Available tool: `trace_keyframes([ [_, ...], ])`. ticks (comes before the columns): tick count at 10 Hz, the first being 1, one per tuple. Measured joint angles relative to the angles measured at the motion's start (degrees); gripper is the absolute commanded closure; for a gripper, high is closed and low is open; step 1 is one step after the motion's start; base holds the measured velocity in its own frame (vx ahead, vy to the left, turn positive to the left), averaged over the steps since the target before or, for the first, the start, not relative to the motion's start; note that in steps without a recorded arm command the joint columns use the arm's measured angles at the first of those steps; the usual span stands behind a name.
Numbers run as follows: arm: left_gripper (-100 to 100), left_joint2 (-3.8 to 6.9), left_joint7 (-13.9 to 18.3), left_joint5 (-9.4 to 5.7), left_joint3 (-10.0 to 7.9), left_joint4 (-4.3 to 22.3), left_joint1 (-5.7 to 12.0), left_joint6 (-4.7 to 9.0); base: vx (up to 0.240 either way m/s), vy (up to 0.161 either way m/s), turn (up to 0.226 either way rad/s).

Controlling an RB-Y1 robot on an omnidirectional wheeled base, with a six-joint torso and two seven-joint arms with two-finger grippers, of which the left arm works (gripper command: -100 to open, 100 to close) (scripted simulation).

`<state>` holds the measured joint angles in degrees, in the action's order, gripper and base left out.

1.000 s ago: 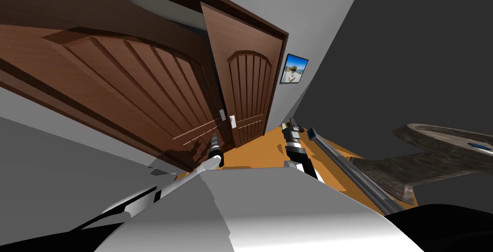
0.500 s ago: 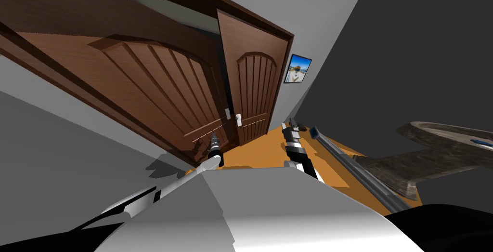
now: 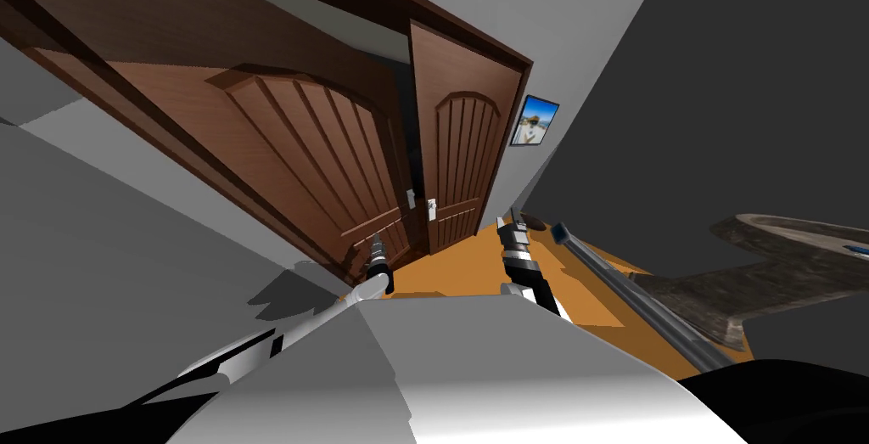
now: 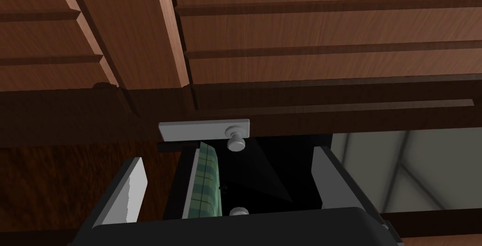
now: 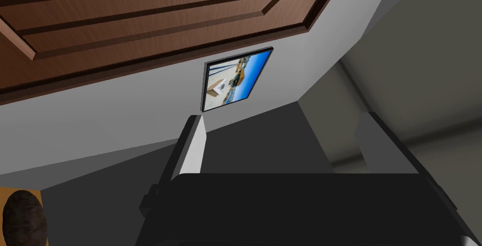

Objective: Push the door open

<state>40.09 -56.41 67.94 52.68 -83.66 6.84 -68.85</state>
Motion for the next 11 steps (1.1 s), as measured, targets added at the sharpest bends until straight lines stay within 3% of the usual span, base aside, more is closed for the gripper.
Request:
trace_keyframes([
  [6,-100,0.29,0.0,-0.34,-0.54,0.7,-0.14,0.1,0.04,0.222,0.026],
  [11,-100,0.6,0.1,-0.78,-1.3,2.1,-0.26,0.31,0.114,0.234,0.009],
])
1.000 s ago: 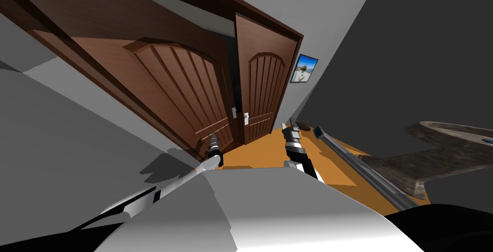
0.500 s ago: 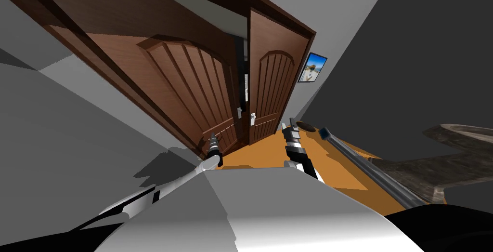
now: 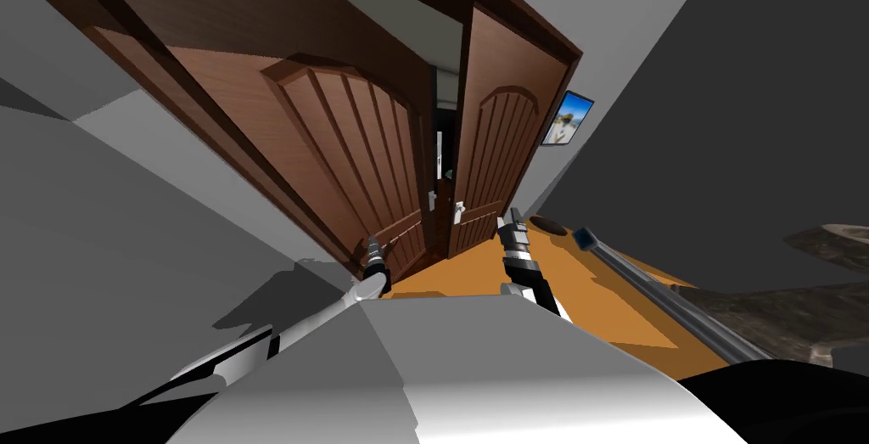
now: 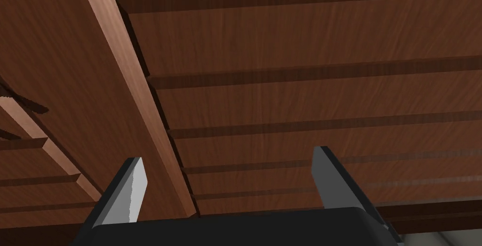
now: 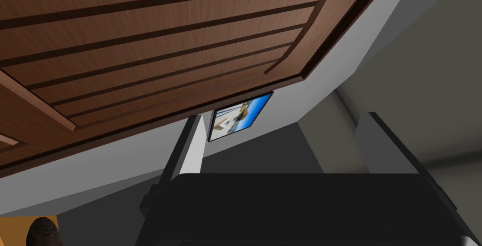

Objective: Push the door open

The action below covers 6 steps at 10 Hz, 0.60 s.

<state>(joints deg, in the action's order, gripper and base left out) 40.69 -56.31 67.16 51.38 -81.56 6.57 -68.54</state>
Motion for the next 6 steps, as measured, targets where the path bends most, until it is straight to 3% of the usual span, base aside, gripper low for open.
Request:
trace_keyframes([
  [6,-100,0.7,-0.1,-1.01,-1.5,1.8,-0.25,0.28,0.133,0.181,-0.026],
])
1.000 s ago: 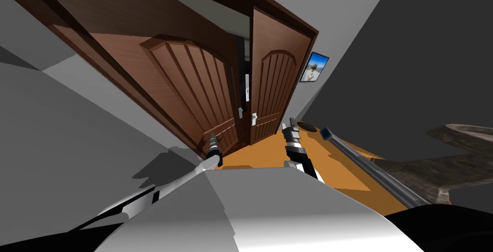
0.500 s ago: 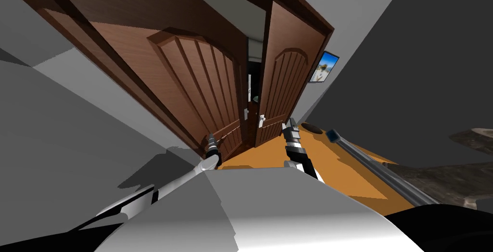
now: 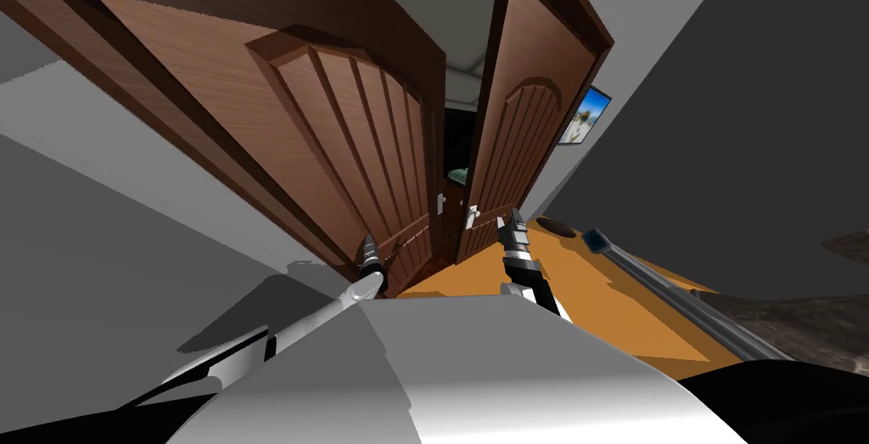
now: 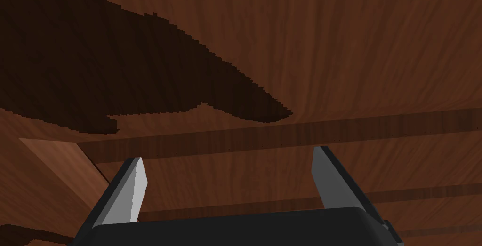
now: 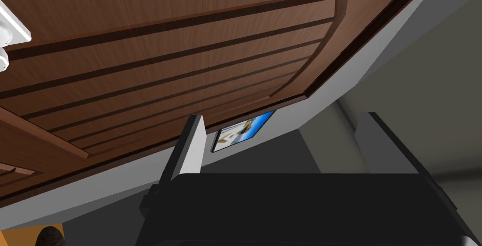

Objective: Push the door open

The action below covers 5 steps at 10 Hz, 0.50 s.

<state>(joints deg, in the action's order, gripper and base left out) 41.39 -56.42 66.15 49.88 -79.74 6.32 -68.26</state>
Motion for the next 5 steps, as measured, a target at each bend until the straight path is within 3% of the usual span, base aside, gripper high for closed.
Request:
trace_keyframes([
  [1,-100,-0.46,-0.1,-0.08,0.21,0.3,-0.25,0.08,0.082,0.085,-0.093],
  [2,-100,-0.14,-0.1,-0.42,0.25,0.1,-1.01,0.46,0.062,0.064,-0.039],
  [5,-100,-0.65,0.0,-0.93,0.19,1.5,-1.23,1.11,0.05,0.032,-0.021],
])
